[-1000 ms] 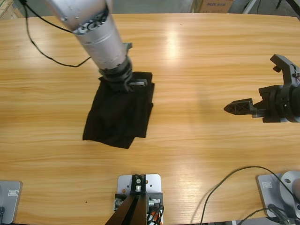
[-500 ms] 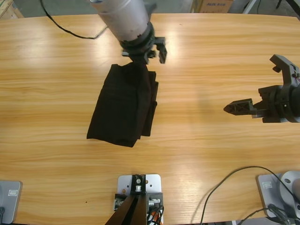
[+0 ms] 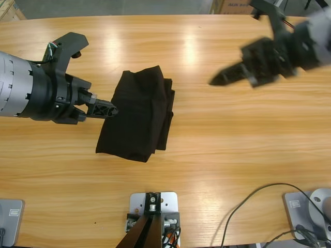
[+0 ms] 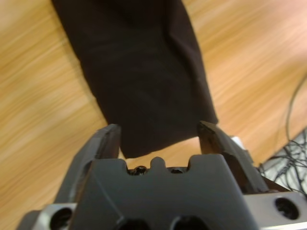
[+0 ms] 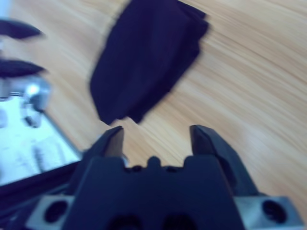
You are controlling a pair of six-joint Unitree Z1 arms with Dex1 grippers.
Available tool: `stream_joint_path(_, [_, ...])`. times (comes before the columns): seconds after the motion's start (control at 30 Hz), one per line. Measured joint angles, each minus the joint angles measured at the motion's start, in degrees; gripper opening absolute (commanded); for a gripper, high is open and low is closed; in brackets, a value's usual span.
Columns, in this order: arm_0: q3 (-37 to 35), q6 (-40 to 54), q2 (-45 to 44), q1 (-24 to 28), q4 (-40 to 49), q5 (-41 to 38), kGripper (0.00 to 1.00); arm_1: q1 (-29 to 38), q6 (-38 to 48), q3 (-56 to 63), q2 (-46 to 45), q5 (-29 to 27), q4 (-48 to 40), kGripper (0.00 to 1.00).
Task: Fold clothes
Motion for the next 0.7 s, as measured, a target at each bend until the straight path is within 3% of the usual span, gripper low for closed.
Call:
stream_joint_path(0.17, [1.8,1.1,1.0,-0.2,-2.1,-3.4,0.0,-2.1,-0.5,-5.4,8.7,12.5,-4.4,0.0])
stream_joint_path(0.27, [3.5,2.1,2.9,-0.2,-3.3,-3.5,0.0,-2.1,-0.5,-6.3,13.2,16.8,-7.9,0.0])
stream_joint_path(0.5, [7.6,2.1,6.2,-1.6,-7.0,-3.5,0.0,-0.1,0.0,-6.7,21.0,23.3,-14.9,0.0])
stream_joint_path(0.7, [8.5,1.6,10.3,-2.7,-11.4,-3.5,0.0,4.1,2.2,-6.7,25.3,24.5,-19.7,0.0])
